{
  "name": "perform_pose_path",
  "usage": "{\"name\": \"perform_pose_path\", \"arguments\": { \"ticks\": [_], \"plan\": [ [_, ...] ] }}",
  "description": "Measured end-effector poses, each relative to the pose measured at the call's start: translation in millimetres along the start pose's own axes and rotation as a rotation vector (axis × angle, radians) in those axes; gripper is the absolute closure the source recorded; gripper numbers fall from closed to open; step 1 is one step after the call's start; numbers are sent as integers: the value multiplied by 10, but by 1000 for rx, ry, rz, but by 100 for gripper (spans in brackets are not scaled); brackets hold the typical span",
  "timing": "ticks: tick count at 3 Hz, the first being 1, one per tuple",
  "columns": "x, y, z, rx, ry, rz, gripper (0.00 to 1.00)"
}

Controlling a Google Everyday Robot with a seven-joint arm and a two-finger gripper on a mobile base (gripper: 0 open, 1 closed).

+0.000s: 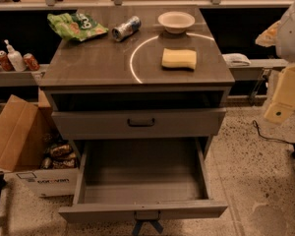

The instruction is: Place sponge into middle drawer

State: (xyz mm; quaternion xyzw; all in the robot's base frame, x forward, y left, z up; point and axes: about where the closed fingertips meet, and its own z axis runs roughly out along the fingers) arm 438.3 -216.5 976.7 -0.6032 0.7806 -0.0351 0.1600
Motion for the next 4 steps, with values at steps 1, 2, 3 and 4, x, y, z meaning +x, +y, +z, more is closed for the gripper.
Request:
{"name": "perform_pose_path", "arguments": {
  "ticks": [1, 2, 3, 4],
  "plan": [
    [-4, -6, -2, 3, -2, 1, 0],
    [-129, -296, 156, 28, -80, 43, 0],
    [-339, -696, 424, 39, -213, 95, 0],
    [-625, -1085, 752, 29, -343, 130, 0]
  ]
}}
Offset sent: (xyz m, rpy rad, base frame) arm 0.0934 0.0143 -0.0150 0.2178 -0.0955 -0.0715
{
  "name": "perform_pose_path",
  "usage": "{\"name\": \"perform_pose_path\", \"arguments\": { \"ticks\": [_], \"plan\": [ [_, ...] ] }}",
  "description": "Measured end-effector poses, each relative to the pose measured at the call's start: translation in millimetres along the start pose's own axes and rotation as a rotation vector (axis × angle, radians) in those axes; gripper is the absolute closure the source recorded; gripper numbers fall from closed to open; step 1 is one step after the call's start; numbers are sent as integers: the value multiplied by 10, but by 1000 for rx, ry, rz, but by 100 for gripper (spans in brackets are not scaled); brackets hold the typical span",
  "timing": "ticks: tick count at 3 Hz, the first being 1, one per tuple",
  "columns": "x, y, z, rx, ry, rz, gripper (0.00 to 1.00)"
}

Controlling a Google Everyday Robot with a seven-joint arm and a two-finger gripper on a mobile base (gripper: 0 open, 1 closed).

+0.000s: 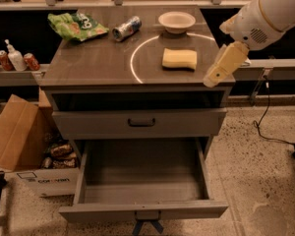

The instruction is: Place sponge into middle drawer

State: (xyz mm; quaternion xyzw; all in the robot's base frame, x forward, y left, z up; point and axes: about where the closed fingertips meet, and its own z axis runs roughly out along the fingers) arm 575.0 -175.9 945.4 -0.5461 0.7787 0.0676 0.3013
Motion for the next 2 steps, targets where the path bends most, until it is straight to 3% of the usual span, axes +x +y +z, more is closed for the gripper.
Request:
{"name": "perform_pose_path", "arguments": {
  "ticks": [1, 2],
  "plan": [
    [-174, -236, 436, -28, -59, -20, 0],
    [-164, -261, 455, -25, -63, -15, 0]
  ]
}}
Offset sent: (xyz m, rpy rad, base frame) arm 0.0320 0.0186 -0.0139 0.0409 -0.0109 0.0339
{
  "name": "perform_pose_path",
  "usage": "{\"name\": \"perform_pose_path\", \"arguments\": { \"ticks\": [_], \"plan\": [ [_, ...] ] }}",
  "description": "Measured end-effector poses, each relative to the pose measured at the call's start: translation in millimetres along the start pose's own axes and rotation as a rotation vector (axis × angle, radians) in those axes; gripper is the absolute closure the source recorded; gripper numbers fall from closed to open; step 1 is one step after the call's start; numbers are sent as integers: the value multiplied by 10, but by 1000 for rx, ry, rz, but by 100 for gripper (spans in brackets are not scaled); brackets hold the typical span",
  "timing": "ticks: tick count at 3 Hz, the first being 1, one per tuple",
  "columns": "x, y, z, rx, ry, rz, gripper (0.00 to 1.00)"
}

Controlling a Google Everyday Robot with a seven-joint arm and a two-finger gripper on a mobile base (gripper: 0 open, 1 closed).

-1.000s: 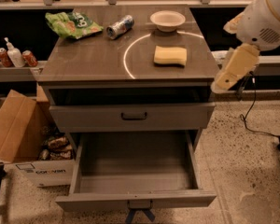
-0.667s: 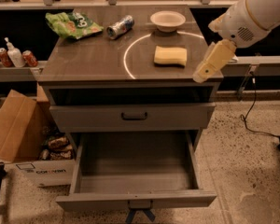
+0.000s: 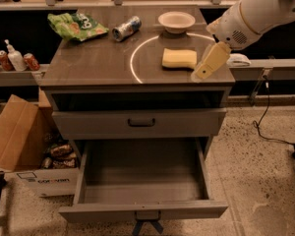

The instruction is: Place sponge into middle drawer

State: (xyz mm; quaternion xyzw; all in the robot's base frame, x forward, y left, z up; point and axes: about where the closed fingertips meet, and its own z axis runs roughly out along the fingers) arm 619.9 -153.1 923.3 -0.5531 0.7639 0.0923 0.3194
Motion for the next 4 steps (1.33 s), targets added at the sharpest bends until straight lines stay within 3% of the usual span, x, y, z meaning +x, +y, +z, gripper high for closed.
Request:
{"name": "perform_pose_path", "arguments": {
  "ticks": [2, 4],
  "plan": [
    [257, -619, 498, 53, -86, 110, 0],
    [248, -831, 1036, 17, -151, 169, 0]
  ]
}}
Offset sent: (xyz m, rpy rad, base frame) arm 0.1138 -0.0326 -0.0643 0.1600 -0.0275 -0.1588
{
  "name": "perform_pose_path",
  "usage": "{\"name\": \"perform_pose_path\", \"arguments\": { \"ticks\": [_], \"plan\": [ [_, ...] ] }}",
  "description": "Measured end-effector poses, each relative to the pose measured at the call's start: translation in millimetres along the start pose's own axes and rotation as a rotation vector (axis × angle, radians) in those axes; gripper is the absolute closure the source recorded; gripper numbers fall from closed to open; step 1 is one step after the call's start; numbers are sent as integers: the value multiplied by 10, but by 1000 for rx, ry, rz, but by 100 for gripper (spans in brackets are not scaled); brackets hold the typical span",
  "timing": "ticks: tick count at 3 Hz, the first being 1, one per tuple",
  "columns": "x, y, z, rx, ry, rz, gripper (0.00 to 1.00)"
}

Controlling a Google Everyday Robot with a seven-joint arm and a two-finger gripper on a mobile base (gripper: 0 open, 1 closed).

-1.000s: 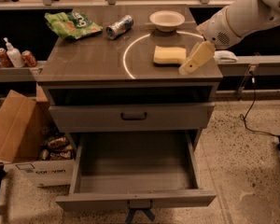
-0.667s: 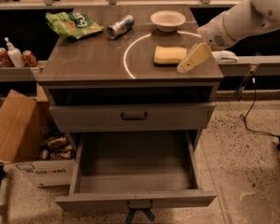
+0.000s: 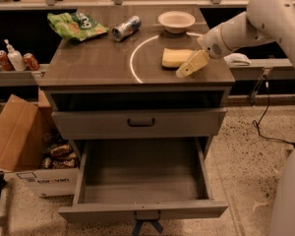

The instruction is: Place sponge into middle drawer

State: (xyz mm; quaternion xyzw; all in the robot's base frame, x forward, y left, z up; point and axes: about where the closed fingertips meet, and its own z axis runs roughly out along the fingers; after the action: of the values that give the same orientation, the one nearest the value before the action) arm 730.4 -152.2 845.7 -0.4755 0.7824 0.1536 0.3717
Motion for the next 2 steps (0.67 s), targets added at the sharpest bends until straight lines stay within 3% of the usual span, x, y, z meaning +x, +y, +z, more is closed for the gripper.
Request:
{"name": "perform_pose_path", "arguments": {
  "ticks": [1, 2],
  "plan": [
    [-19, -23, 204, -24, -22, 16, 16],
    [-57, -31, 290, -33, -43, 22, 39]
  ]
}}
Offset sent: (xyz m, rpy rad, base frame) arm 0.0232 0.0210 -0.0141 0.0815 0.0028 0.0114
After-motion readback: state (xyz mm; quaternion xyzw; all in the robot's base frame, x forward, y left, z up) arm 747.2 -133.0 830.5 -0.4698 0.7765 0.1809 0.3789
